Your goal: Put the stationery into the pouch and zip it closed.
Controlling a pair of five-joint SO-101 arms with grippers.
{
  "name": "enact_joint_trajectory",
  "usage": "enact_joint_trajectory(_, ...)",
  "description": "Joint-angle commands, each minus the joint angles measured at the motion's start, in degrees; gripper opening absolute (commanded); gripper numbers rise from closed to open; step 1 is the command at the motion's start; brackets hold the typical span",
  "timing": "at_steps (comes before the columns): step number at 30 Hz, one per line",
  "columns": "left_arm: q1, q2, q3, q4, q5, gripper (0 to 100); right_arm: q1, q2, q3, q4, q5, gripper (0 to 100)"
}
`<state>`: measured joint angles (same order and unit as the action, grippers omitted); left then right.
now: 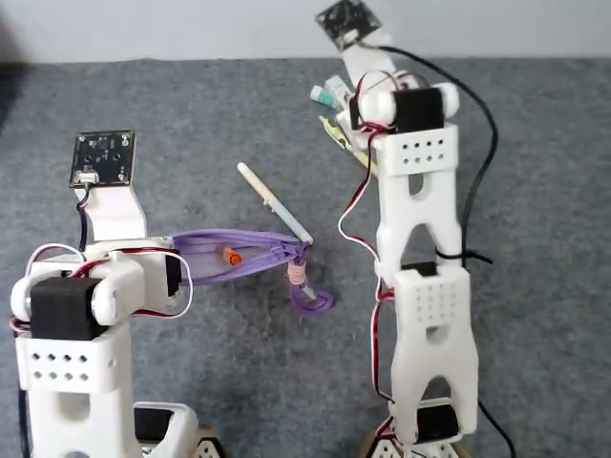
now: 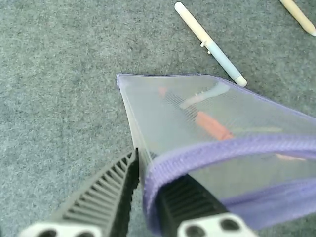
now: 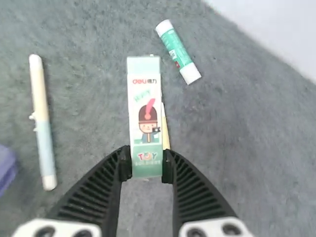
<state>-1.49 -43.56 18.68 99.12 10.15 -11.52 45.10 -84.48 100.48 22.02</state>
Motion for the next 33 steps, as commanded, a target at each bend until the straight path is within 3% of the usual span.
enact_joint_trajectory(1,-0.18,0.0,-0.04,-0.44,0.62,1,-0.57,-16.13,11.52,2.59,-2.46,0.8)
enact_joint_trajectory(8,-0.18,0.0,-0.04,-0.44,0.62,1,-6.55,-42.24,36.31,2.42,-2.64,0.8)
enact_joint_trajectory(18,-0.18,0.0,-0.04,-0.44,0.62,1,-19.91,-66.95,58.11,2.42,-4.84,0.8)
enact_joint_trajectory(26,-0.18,0.0,-0.04,-0.35,0.62,1,-34.07,-75.47,72.18,2.33,-4.57,0.8)
enact_joint_trajectory(33,-0.18,0.0,-0.04,-0.35,0.62,1,-40.22,-73.1,75.16,2.24,-4.57,0.8)
